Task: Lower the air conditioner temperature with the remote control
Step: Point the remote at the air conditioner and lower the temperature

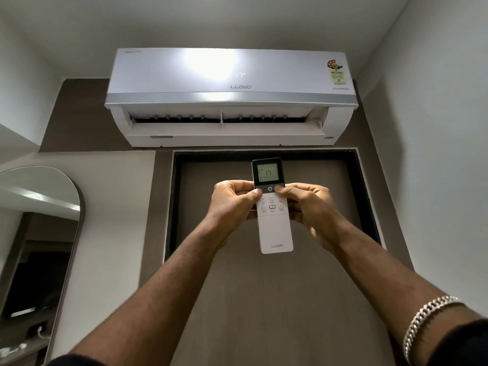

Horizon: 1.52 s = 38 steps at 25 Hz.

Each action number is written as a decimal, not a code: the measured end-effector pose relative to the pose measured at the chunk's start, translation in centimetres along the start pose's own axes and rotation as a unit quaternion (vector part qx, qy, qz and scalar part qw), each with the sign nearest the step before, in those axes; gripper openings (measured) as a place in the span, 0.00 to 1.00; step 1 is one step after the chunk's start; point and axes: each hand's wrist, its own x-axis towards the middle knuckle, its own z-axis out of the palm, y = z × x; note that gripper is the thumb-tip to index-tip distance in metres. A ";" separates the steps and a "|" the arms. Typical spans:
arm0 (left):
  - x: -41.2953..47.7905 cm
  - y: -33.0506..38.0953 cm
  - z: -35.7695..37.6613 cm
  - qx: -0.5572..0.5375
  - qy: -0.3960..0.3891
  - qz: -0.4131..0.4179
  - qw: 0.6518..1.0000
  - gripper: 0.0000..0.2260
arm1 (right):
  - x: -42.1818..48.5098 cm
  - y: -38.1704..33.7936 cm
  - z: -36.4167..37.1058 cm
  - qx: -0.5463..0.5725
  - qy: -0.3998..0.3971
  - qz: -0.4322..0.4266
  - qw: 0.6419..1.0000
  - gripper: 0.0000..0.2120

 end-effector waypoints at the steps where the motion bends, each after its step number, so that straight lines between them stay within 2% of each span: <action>1: 0.0 -0.1 0.1 0.000 -0.002 -0.002 1.000 0.03 | 0.1 0.0 -0.1 0.001 0.002 0.003 1.000 0.08; 3: -0.2 -0.2 0.1 0.003 -0.002 -0.010 1.000 0.05 | 0.1 0.1 -0.2 -0.001 0.001 0.011 1.000 0.09; 17: 0.0 -0.1 -0.5 0.005 -0.002 0.012 1.000 0.03 | 0.1 0.2 0.2 0.029 -0.020 0.021 0.999 0.13; 27: -0.2 -0.5 -0.8 0.016 -0.006 0.009 1.000 0.04 | 0.1 0.5 0.5 0.034 -0.017 0.025 0.999 0.08; 35: -0.3 -0.7 -0.6 0.008 -0.006 0.006 1.000 0.03 | -0.1 0.8 0.4 0.038 -0.019 0.031 0.999 0.10; 38: -0.2 -0.9 -0.6 0.019 -0.005 0.003 1.000 0.07 | 0.0 0.9 0.4 0.033 -0.019 0.032 0.999 0.11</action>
